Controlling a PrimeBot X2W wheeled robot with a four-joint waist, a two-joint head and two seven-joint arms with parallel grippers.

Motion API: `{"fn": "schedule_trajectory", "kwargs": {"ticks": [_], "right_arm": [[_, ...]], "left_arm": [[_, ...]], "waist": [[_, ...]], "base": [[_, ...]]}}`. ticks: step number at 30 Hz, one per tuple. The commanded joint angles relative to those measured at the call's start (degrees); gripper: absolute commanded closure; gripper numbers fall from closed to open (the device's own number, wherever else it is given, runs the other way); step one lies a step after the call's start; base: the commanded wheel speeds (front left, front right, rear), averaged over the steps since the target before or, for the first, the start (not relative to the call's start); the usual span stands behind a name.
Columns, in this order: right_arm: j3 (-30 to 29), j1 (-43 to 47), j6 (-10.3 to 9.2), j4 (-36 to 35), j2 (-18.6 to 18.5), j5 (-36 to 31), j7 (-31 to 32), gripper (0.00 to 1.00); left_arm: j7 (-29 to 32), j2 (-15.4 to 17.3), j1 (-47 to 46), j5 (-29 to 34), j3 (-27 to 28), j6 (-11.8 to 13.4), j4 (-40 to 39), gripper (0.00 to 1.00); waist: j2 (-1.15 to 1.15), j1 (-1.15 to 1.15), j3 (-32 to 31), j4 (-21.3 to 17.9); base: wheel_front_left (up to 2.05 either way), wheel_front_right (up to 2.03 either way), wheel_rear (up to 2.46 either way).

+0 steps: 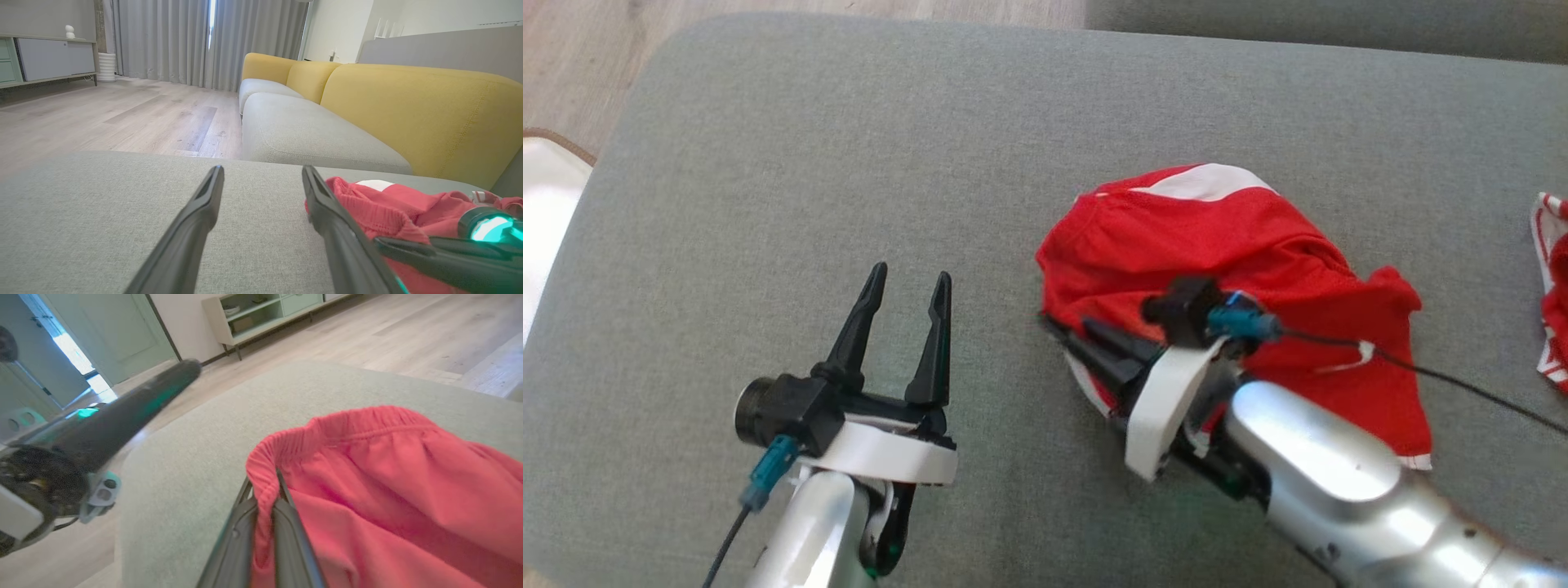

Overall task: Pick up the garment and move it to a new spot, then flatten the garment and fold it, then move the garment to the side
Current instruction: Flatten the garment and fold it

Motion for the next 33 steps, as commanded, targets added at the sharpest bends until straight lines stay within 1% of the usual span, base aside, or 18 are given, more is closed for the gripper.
{"fn": "schedule_trajectory", "kwargs": {"ticks": [1, 5, 8, 9, 10, 11, 17, 22, 26, 29, 31, 33], "right_arm": [[-0.77, -1.56, -0.04, -0.51, 0.27, 0.99, 0.27, 1.00], [-0.55, -4.23, -0.04, 4.21, -0.79, 0.54, 1.13, 1.00], [-0.29, -5.84, -0.04, 8.57, -0.49, 0.38, 1.34, 1.00], [-0.13, -6.37, -0.04, 10.00, -0.26, 0.23, 1.20, 0.62], [0.04, -6.76, -0.04, 11.52, 0.04, 0.21, 1.15, 0.00], [0.04, -6.76, -0.04, 11.52, 0.04, 0.21, 1.15, 0.00], [2.17, -8.62, -0.04, 17.29, 1.57, 0.21, -0.95, 0.00], [1.66, -9.09, -0.04, 17.73, 1.72, 1.97, -5.25, 0.00], [0.58, -8.10, -0.04, 15.42, 0.16, 3.82, -8.53, 0.00], [-0.92, -6.45, -0.04, 13.47, -2.10, 5.21, -10.74, 0.00], [-3.10, -4.97, -0.04, 12.76, -3.82, 5.83, -12.22, 0.00], [-6.52, -3.26, -0.04, 12.04, -5.29, 5.89, -13.42, 0.00]], "left_arm": [[-0.29, 0.22, -1.76, -0.12, 1.55, 0.26, -1.77, 0.00], [-0.29, 0.22, -2.05, -0.37, 1.09, 0.34, -1.80, 0.00], [-0.29, 0.22, -2.37, -0.58, 0.76, 0.37, -1.78, 0.00], [-0.29, 0.22, -2.48, -0.64, 0.71, 0.37, -1.78, 0.00], [-0.29, 0.22, -2.59, -0.71, 0.65, 0.38, -1.76, 0.00], [-0.29, 0.22, -2.59, -0.71, 0.65, 0.38, -1.76, 0.00], [-0.29, 0.22, -3.18, -1.05, 0.28, 0.47, -1.32, 0.00], [-0.29, 0.22, -3.22, -0.71, 0.84, 0.44, -0.93, 0.00], [-0.29, 0.22, -2.79, 0.00, 1.94, 0.32, -0.85, 0.00], [-0.29, 0.22, -2.35, 0.58, 3.08, 0.15, -0.78, 0.00], [-0.29, 0.22, -2.06, 0.89, 3.78, -0.02, -0.69, 0.00], [-0.29, 0.22, -1.65, 1.25, 4.42, -0.21, -0.63, 0.00]], "waist": [[0.00, 0.00, 0.20, 0.17], [0.00, 0.00, 0.76, 0.63], [0.00, 0.00, 1.27, 0.88], [0.00, 0.00, 1.47, 0.92], [0.00, 0.00, 1.66, 0.97], [0.00, 0.00, 1.66, 0.97], [0.00, 0.00, 2.20, 0.69], [0.00, 0.00, 1.57, -1.01], [0.00, 0.00, 0.69, -3.27], [0.00, 0.00, -0.04, -5.16], [0.00, 0.00, -0.60, -6.27], [0.00, 0.00, -1.20, -7.32]], "base": [[0.00, 0.00, 0.00], [0.00, 0.00, 0.00], [0.00, 0.00, 0.00], [0.00, 0.00, 0.00], [0.00, 0.00, 0.00], [0.00, 0.00, 0.00], [0.00, 0.00, 0.00], [0.00, 0.00, 0.00], [0.00, 0.00, 0.00], [0.00, 0.00, 0.00], [0.00, 0.00, 0.00], [0.00, 0.00, 0.00]]}}
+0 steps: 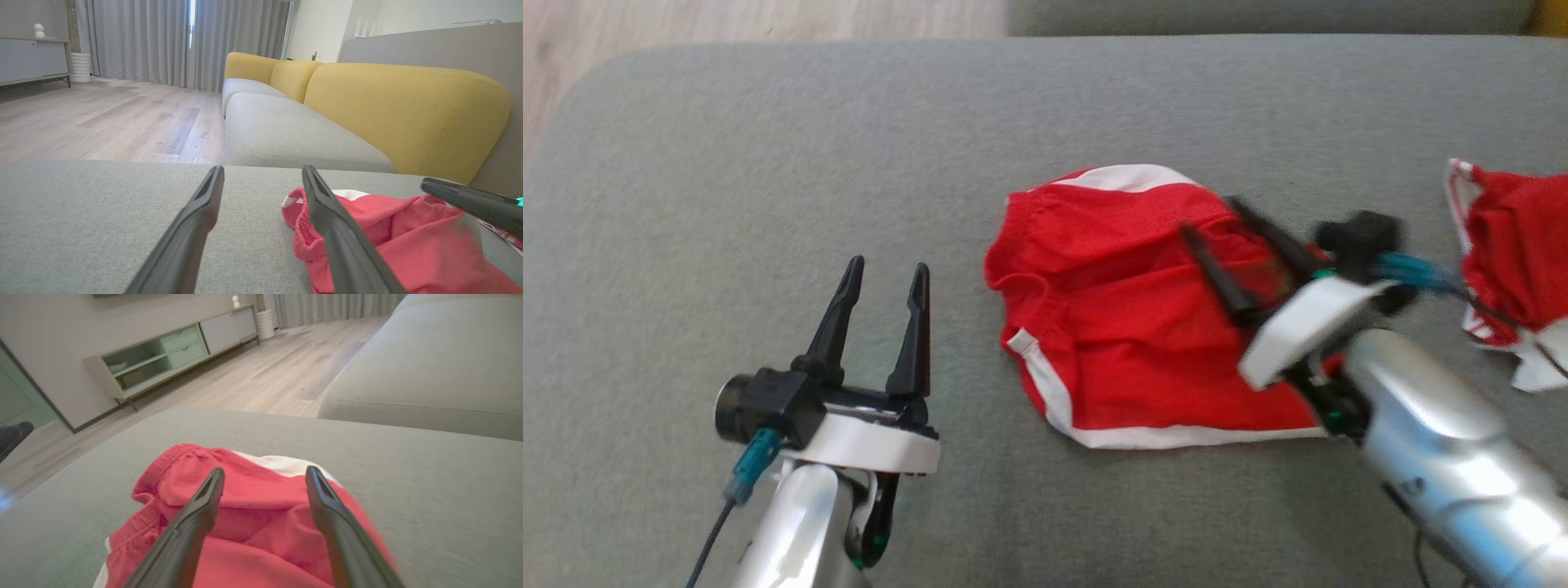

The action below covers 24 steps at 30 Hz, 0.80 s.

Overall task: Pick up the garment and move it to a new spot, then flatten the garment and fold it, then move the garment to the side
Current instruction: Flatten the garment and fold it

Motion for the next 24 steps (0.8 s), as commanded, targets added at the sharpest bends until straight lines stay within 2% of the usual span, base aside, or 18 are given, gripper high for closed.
{"fn": "schedule_trajectory", "kwargs": {"ticks": [1, 4, 7, 10, 13, 17, 21, 24], "right_arm": [[-3.57, 2.36, -0.04, -1.85, -1.09, -0.07, -1.27, 0.00], [-12.93, 5.88, -0.04, -3.49, -2.19, -4.16, -1.67, 0.00], [-24.70, 12.27, -0.04, -7.83, -1.17, -11.93, -1.70, 0.00], [-34.65, 20.08, -0.04, -12.82, 1.98, -20.44, -1.71, 0.00], [-42.77, 27.40, -0.04, -16.79, 6.68, -28.32, -1.72, 0.00], [-47.43, 34.02, -0.04, -20.51, 12.31, -34.84, -1.72, 0.00], [-48.84, 35.81, -0.04, -22.73, 14.41, -37.09, -1.73, 0.00], [-49.18, 35.68, -0.04, -23.02, 14.67, -37.06, -1.73, 0.00]], "left_arm": [[-0.29, 0.24, -0.59, 0.77, 2.41, -0.25, -1.55, 0.00], [-0.29, 0.24, 0.22, 1.18, 3.81, -0.46, -1.82, 0.00], [-0.29, 0.24, 1.11, 1.40, 5.05, -0.68, -2.37, 0.00], [-0.29, 0.24, 2.02, 1.23, 5.59, -0.89, -2.75, 0.00], [-0.29, 0.24, 2.88, 1.14, 5.60, -1.07, -2.72, 0.00], [-0.29, 0.24, 3.40, 0.81, 5.06, -1.24, -2.48, 0.00], [-0.29, 0.25, 3.49, 0.93, 3.93, -1.38, -1.69, 0.00], [-0.29, 0.58, 3.30, 0.66, 2.41, -1.42, -0.90, 0.00]], "waist": [[0.00, 0.00, -1.25, -1.67], [0.00, 0.00, -2.00, -3.30], [0.00, 0.00, -2.73, -4.74], [0.00, 0.00, -3.44, -5.72], [0.00, 0.00, -4.15, -6.08], [0.00, 0.00, -4.70, -6.01], [0.00, 0.00, -4.86, -6.12], [0.00, 0.00, -4.82, -6.20]], "base": [[0.00, 0.00, 0.00], [0.00, 0.00, 0.00], [0.00, 0.00, 0.00], [0.00, 0.00, 0.00], [0.00, 0.00, 0.00], [0.00, 0.00, 0.00], [0.00, 0.00, 0.00], [0.00, 0.00, 0.00]]}}
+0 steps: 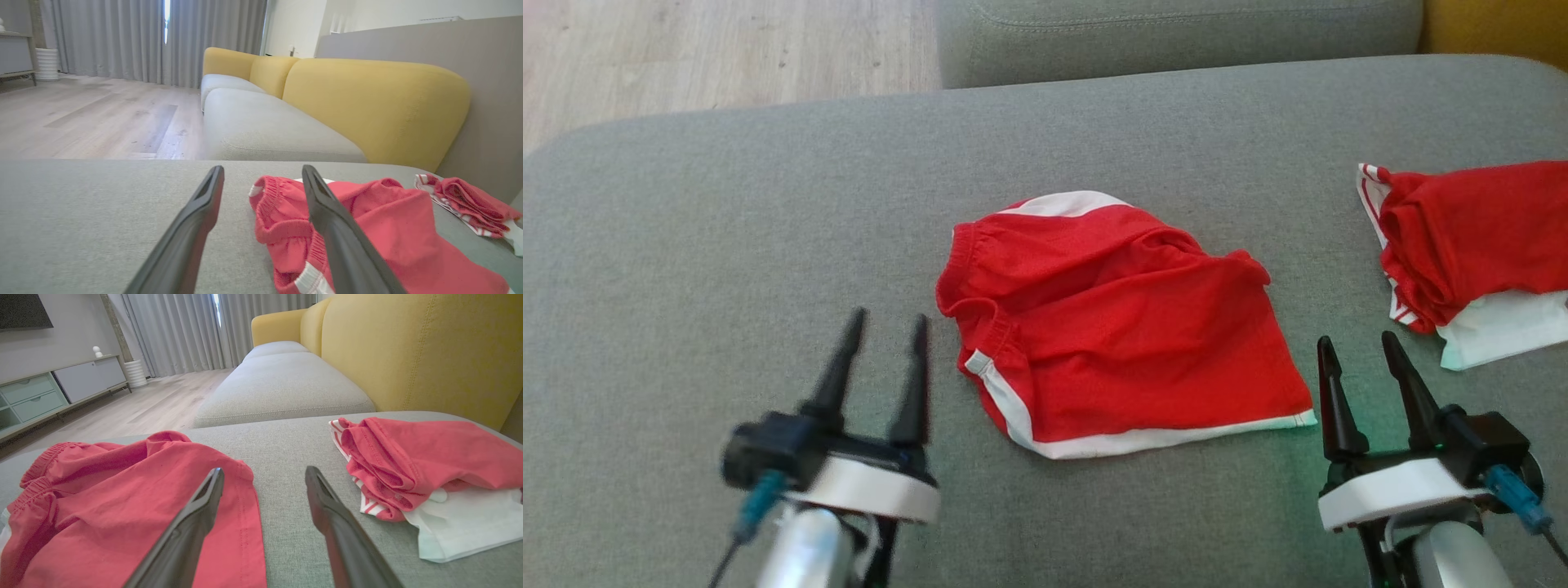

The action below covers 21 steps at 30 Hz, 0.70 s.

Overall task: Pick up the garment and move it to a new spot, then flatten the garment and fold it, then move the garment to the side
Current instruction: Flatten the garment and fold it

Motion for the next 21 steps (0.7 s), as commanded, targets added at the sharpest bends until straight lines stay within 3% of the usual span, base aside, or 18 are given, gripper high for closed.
{"fn": "schedule_trajectory", "kwargs": {"ticks": [1, 9, 21], "right_arm": [[1.09, -1.69, -0.04, -1.86, 0.20, -0.19, -0.63, 0.00], [0.72, -2.18, -0.04, -2.08, 0.46, -0.04, -0.63, 0.00], [0.96, -3.69, -0.04, -1.64, 0.50, 1.29, -0.63, 0.00]], "left_arm": [[-0.29, 0.85, -1.77, -0.39, 0.23, -0.31, -0.95, 0.00], [2.98, 8.28, -8.31, -4.53, -15.26, -0.33, 7.37, 0.00], [7.07, 12.68, -17.54, -9.72, -25.02, -0.33, 14.45, 0.00]], "waist": [[0.00, 0.01, 0.07, -0.06], [0.00, 0.01, 1.92, -0.41], [0.00, 0.01, 4.65, -1.57]], "base": [[0.00, 0.00, 0.00], [0.00, 0.00, 0.00], [0.00, 0.00, 0.00]]}}
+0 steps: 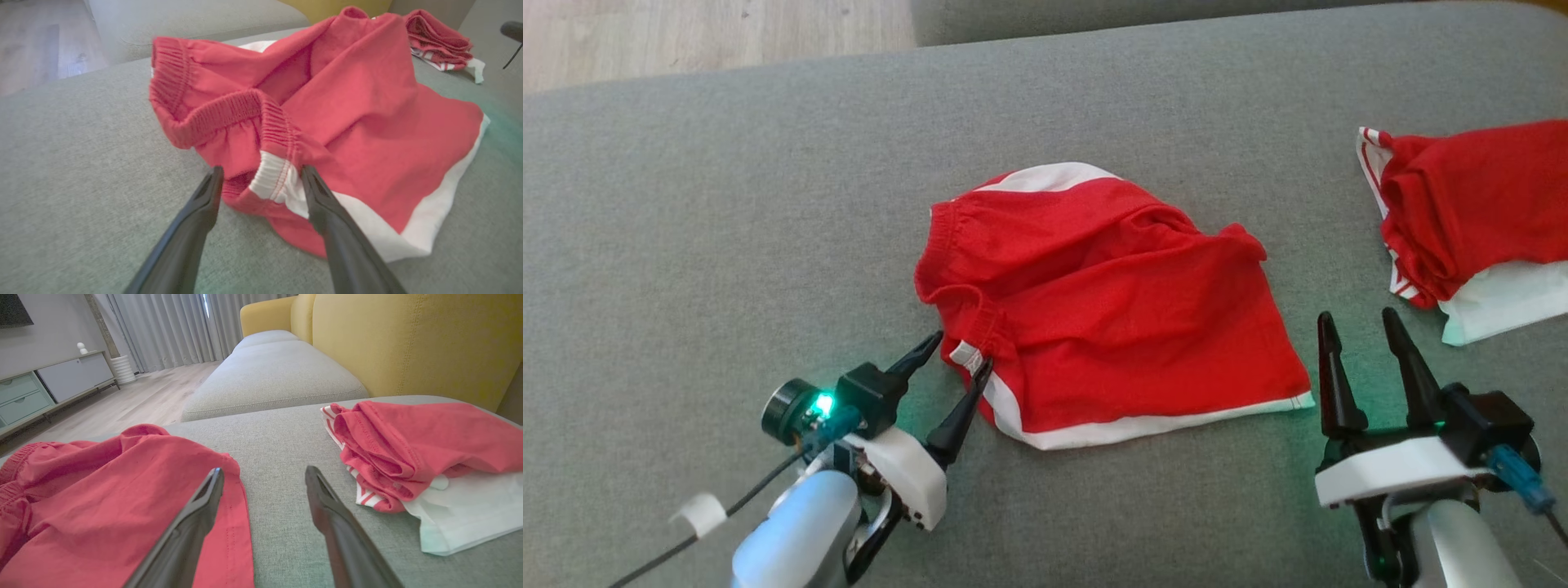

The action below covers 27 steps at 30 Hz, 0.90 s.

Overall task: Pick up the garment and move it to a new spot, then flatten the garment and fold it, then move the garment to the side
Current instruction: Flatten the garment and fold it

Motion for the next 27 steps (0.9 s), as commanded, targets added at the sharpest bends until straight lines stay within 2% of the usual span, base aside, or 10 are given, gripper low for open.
{"fn": "schedule_trajectory", "kwargs": {"ticks": [1, 9, 10, 11, 12, 18, 23, 27], "right_arm": [[1.12, -1.44, -0.04, -1.58, -0.17, 0.39, -0.63, 0.00], [1.01, -1.55, -0.04, -0.98, -0.16, 0.62, -0.63, 0.00], [0.99, -1.59, -0.04, -0.88, -0.16, 0.61, -0.63, 0.00], [0.97, -1.61, -0.04, -0.76, -0.16, 0.58, -0.63, 0.00], [0.98, -1.60, -0.04, -0.55, -0.16, 0.52, -0.63, 0.00], [2.53, -1.57, -0.04, 1.71, -0.23, -1.67, -0.60, 0.00], [6.55, -0.31, -0.04, 1.64, -3.58, -3.53, 1.04, 0.00], [8.96, 1.74, -0.04, 1.07, -7.54, -2.04, 5.86, 0.00]], "left_arm": [[0.19, 1.79, -3.11, -0.60, 1.21, 0.10, -1.00, 0.00], [0.65, 3.37, -5.46, -4.08, -2.18, 0.10, 0.72, 0.00], [0.76, 3.49, -5.65, -4.53, -2.80, 0.10, 0.77, 0.25], [0.84, 3.62, -5.86, -5.00, -3.39, 0.10, 0.76, 0.67], [0.81, 3.73, -6.04, -5.49, -3.97, 0.10, 0.69, 1.00], [-1.42, 4.31, -6.57, -8.14, -5.18, 0.10, 0.33, 1.00], [-3.41, 4.61, -6.30, -8.77, -4.17, 0.66, 0.39, 1.00], [-4.91, 4.78, -5.60, -8.99, -3.23, 1.90, 0.05, 1.00]], "waist": [[0.00, -0.01, 0.09, -0.08], [0.00, -0.01, 0.12, -0.11], [0.00, -0.01, 0.09, -0.08], [0.00, -0.01, 0.07, -0.05], [0.00, -0.01, 0.03, -0.01], [0.00, -0.01, -0.47, 0.08], [0.00, -0.01, -1.20, -0.15], [0.00, -0.01, -2.15, -0.32]], "base": [[0.00, 0.00, 0.00], [0.00, 0.00, 0.00], [0.00, 0.00, 0.00], [0.00, 0.00, 0.00], [0.00, 0.00, 0.00], [0.00, 0.00, 0.00], [0.00, 0.00, 0.00], [0.00, 0.00, 0.00]]}}
